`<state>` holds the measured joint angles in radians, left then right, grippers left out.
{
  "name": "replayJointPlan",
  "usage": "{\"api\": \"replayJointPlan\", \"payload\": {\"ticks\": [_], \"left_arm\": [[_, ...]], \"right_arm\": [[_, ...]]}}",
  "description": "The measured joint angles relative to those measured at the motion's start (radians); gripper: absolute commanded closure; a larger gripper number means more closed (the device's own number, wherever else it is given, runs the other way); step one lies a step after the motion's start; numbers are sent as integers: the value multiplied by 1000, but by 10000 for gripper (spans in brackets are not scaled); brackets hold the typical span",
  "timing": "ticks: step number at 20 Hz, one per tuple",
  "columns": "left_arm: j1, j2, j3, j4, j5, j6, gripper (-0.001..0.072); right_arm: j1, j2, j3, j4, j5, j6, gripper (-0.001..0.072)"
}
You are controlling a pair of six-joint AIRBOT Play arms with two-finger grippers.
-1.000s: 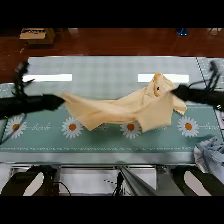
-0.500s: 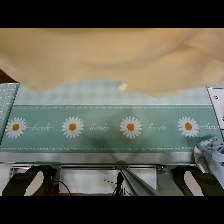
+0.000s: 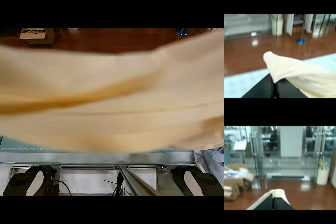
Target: Fold the shirts.
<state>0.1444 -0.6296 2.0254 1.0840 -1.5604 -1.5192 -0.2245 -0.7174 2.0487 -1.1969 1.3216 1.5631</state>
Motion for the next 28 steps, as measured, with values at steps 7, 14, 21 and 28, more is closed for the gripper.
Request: {"api": "replayJointPlan", "payload": {"ticks": [7, 14, 21, 28], "left_arm": [[0, -6, -412, 24, -140, -31, 685], [0, -210, -906, 29, 210, 106, 684], [-6, -524, -986, 17, 639, 166, 684], [-27, -728, -995, -27, 953, 176, 684]], "right_arm": [[25, -250, -94, -69, 422, -64, 687], [185, -653, -165, -86, 261, -124, 686], [258, -937, -172, -78, -191, -130, 686], [266, -1116, -173, -47, -481, -89, 685]]}}
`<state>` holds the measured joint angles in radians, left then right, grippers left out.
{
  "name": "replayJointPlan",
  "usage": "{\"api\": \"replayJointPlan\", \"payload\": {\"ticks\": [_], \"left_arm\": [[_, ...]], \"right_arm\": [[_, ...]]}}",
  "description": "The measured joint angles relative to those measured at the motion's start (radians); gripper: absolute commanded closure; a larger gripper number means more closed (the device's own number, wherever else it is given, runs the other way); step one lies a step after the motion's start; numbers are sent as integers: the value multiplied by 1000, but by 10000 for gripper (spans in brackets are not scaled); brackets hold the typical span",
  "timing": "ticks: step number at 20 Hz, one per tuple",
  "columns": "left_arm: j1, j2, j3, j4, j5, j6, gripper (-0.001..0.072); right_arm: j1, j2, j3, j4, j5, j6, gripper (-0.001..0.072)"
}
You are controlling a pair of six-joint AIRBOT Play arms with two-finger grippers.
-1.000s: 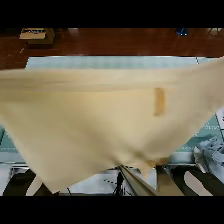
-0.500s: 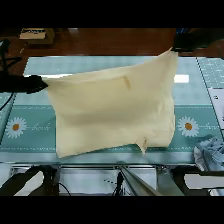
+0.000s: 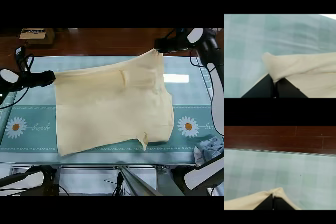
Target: Fold the shirts.
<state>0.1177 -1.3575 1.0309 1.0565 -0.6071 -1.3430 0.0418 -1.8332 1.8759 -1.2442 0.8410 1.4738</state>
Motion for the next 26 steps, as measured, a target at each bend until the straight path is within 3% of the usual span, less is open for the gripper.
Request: {"api": "replayJointPlan", "payload": {"ticks": [8, 17, 23, 24, 25, 26], "left_arm": [[5, -88, 6, -9, 38, 8, 684], [25, -55, 45, 42, -409, 23, 685], [25, -64, 46, 132, -502, -65, 684], [25, -66, 47, 143, -511, -75, 680], [25, -68, 47, 151, -519, -83, 613], [25, -68, 47, 152, -517, -88, 466]], "right_arm": [[-5, -49, 0, 32, 45, 27, 686], [-13, 36, 0, -32, 485, 53, 686], [-13, -14, -1, -96, 634, 106, 685], [-13, -23, -1, -99, 641, 110, 662], [-13, -32, -1, -104, 649, 114, 524], [-13, -39, -1, -110, 650, 115, 432]]}}
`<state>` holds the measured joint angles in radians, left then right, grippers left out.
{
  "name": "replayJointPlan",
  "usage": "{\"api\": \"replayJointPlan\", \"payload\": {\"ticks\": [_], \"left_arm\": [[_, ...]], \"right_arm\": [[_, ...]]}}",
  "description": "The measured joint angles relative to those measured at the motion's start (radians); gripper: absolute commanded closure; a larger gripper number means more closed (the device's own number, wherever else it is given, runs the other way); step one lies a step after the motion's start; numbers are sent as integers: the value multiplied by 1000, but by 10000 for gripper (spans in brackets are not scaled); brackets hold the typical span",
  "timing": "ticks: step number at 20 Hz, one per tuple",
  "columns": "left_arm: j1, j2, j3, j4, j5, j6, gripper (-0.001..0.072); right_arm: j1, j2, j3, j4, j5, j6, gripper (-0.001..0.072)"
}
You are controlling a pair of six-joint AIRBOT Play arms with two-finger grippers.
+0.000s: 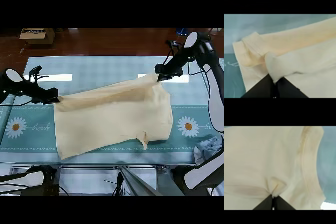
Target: Fold the shirts.
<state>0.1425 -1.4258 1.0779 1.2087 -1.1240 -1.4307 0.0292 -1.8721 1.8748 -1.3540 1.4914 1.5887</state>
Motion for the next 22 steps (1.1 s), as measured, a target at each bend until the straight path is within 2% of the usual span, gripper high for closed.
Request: {"api": "replayJointPlan", "payload": {"ticks": [1, 2, 3, 4, 5, 7, 11, 14, 18, 22], "left_arm": [[0, 0, 0, -2, -1, -3, 311], [0, 0, 2, -12, -5, -3, 233], [1, 1, 6, -18, -10, -2, 202], [3, 3, 11, -19, -30, 0, 201], [8, 10, 18, -20, -62, 10, 202], [26, 40, 24, -19, -116, 26, 202], [87, 167, -39, -19, -245, 53, 173], [142, 293, -208, -19, -314, 63, 166], [202, 419, -467, -20, -370, 73, 166], [222, 463, -600, -32, -387, 95, 166]], "right_arm": [[-1, -5, 0, -3, 0, -5, 371], [-1, -7, 0, -5, 1, -21, 325], [-3, -5, 0, -11, 6, -43, 322], [-6, 3, 0, -18, 16, -69, 304], [-13, 17, 0, -42, 36, -98, 214], [-39, 57, 0, -87, 93, -148, 165], [-144, 143, -10, -76, 193, -192, 167], [-238, 208, -81, -25, 233, -204, 167], [-334, 294, -240, 52, 189, -230, 167], [-383, 339, -351, 112, 138, -254, 168]]}}
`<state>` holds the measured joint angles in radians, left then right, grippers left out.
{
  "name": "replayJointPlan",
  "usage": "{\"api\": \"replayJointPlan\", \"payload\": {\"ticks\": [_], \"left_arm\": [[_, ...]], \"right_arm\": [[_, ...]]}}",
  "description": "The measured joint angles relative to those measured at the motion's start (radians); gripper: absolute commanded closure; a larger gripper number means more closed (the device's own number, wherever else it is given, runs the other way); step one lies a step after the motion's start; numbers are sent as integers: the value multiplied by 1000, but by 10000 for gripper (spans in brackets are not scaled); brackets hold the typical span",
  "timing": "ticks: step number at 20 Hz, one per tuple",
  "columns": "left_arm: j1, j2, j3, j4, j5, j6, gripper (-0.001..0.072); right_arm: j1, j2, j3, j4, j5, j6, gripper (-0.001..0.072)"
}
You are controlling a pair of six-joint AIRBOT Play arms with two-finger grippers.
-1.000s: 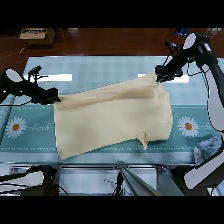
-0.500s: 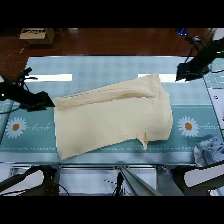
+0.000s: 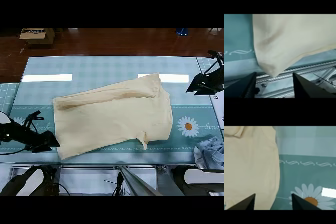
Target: Fold the shirts.
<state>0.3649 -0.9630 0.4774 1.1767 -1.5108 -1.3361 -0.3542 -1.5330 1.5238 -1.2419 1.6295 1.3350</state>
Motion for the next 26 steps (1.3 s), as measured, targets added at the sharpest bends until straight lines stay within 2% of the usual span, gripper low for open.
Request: {"api": "replayJointPlan", "payload": {"ticks": [6, 11, 12, 13, 16, 18, 22, 24, 26], "left_arm": [[-4, -43, -45, -6, -5, 10, 166], [-93, -155, -49, -37, 50, 13, 170], [-115, -172, -49, -58, 71, 16, 225], [-137, -188, -49, -76, 95, 16, 339], [-179, -229, -49, -110, 141, 16, 493], [-192, -247, -49, -119, 161, 18, 683], [-201, -262, -49, -126, 176, 47, 684], [-203, -263, -49, -126, 177, 56, 683], [-204, -263, -49, -126, 178, 65, 684]], "right_arm": [[-15, 14, -39, 29, -35, -14, 168], [-17, 15, -44, 33, -33, -16, 168], [-17, 15, -44, 33, -29, -17, 168], [-18, 16, -45, 32, -26, -17, 168], [-18, 21, -45, 27, -18, -18, 167], [-18, 22, -45, 16, -11, -18, 167], [-27, 24, -48, -25, -2, -18, 167], [-51, 31, -77, -35, 5, -18, 110], [-92, 44, -148, -32, 5, -20, 111]]}}
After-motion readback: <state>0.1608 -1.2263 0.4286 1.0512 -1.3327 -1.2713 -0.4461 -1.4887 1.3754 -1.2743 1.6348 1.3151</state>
